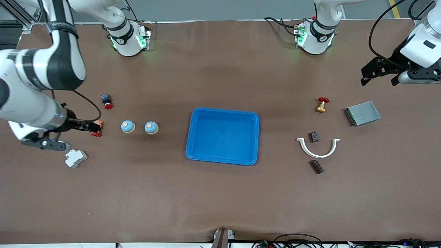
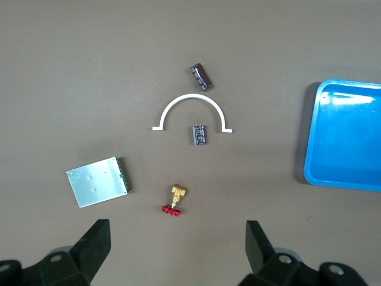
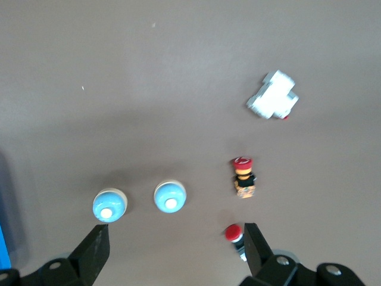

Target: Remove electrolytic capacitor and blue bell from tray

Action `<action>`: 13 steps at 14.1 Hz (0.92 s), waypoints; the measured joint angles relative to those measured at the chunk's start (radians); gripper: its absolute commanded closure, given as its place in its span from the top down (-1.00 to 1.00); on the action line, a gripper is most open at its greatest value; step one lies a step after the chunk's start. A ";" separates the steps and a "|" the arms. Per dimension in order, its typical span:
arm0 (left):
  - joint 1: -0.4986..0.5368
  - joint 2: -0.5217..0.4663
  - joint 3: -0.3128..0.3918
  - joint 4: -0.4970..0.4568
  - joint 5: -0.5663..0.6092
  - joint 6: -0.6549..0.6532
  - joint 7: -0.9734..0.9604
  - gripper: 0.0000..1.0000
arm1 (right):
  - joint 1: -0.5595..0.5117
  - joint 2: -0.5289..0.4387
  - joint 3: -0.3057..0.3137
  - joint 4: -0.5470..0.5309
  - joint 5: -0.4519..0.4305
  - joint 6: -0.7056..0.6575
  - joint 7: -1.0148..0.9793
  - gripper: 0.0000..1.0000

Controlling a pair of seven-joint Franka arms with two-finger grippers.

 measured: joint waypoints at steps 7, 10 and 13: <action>-0.001 0.046 -0.003 0.041 0.000 0.010 0.000 1.00 | -0.098 -0.118 -0.001 0.028 -0.002 -0.040 -0.092 1.00; -0.075 0.068 0.044 0.063 0.000 0.010 0.001 1.00 | -0.187 -0.159 0.063 0.028 -0.002 -0.066 -0.118 1.00; -0.183 0.085 0.137 0.072 0.000 0.010 -0.003 1.00 | -0.328 -0.198 0.193 0.028 -0.002 -0.099 -0.140 1.00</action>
